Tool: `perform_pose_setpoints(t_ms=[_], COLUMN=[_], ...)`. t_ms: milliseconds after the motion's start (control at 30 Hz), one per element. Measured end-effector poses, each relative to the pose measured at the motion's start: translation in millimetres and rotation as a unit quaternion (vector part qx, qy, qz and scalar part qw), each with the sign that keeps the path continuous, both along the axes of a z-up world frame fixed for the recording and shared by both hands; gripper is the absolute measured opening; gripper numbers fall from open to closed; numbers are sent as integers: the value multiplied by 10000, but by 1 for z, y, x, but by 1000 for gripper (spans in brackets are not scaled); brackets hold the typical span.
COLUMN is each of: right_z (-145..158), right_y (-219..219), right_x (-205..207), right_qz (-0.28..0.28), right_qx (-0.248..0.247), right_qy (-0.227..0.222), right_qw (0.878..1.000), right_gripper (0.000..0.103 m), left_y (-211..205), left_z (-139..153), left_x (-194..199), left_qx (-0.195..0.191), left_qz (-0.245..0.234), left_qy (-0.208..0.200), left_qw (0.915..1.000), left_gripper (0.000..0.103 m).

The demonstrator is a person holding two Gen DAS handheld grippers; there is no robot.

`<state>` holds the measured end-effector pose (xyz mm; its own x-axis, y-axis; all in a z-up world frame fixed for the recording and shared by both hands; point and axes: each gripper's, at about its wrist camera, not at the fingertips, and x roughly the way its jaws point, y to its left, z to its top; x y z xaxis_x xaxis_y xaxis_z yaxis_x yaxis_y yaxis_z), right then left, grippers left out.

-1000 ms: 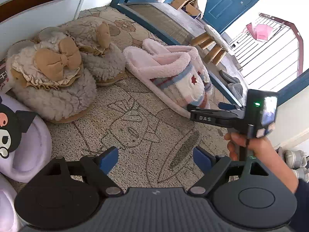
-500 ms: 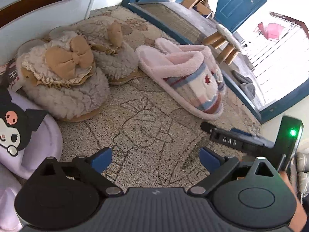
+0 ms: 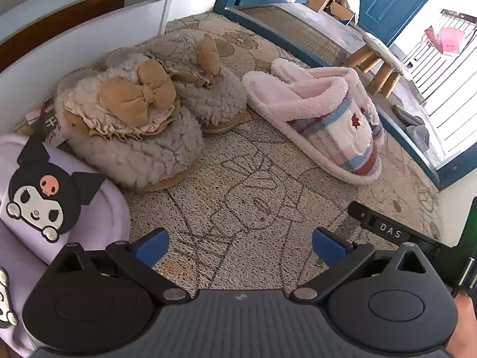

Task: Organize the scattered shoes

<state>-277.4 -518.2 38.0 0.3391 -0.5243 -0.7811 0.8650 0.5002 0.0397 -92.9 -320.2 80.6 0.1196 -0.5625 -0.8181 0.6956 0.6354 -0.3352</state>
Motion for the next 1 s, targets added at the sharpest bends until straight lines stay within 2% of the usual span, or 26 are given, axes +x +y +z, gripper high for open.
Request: perform_pose_setpoints(t_ms=[133, 267, 833, 1000], right_z=[-3, -2, 5, 2], right_y=[7, 17, 53, 55], right_x=[-4, -3, 22, 25], right_qz=[-134, -10, 359, 291], right_qx=[-33, -119, -133, 38], right_qy=[52, 93, 261, 249], right_qw=[9999, 9999, 9989, 9993], right_gripper=[103, 103, 103, 103], left_y=[1, 1, 22, 32], left_z=[0, 5, 13, 17], left_x=[-1, -5, 2, 5], left_qx=[11, 55, 46, 56], left_qz=[28, -63, 158, 231], left_qy=[-25, -323, -311, -300], left_qw=[10000, 9994, 9994, 9993], left_gripper=[103, 103, 103, 103])
